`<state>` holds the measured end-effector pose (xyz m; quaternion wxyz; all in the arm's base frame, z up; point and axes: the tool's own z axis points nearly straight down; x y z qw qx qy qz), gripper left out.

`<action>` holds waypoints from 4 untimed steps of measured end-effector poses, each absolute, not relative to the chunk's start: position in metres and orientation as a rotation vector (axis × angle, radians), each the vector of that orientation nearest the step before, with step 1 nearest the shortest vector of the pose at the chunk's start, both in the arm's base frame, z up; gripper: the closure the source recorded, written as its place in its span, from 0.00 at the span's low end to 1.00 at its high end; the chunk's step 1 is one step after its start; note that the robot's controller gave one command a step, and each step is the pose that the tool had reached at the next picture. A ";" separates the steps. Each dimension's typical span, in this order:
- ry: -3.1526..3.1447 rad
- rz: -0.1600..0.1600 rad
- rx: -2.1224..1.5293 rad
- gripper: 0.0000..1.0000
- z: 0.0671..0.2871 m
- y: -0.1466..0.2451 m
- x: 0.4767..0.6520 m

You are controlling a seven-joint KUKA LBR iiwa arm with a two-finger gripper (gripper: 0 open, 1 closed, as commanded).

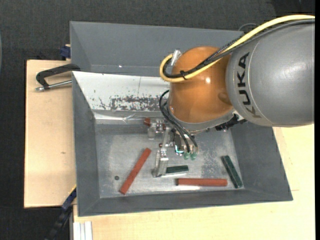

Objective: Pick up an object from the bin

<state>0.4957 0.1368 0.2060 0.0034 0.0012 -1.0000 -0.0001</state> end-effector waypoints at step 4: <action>-3.055 -0.001 0.738 0.00 0.090 0.152 0.500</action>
Offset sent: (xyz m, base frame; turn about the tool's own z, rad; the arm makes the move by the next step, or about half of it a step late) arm 0.0015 0.0500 -0.1149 -0.1792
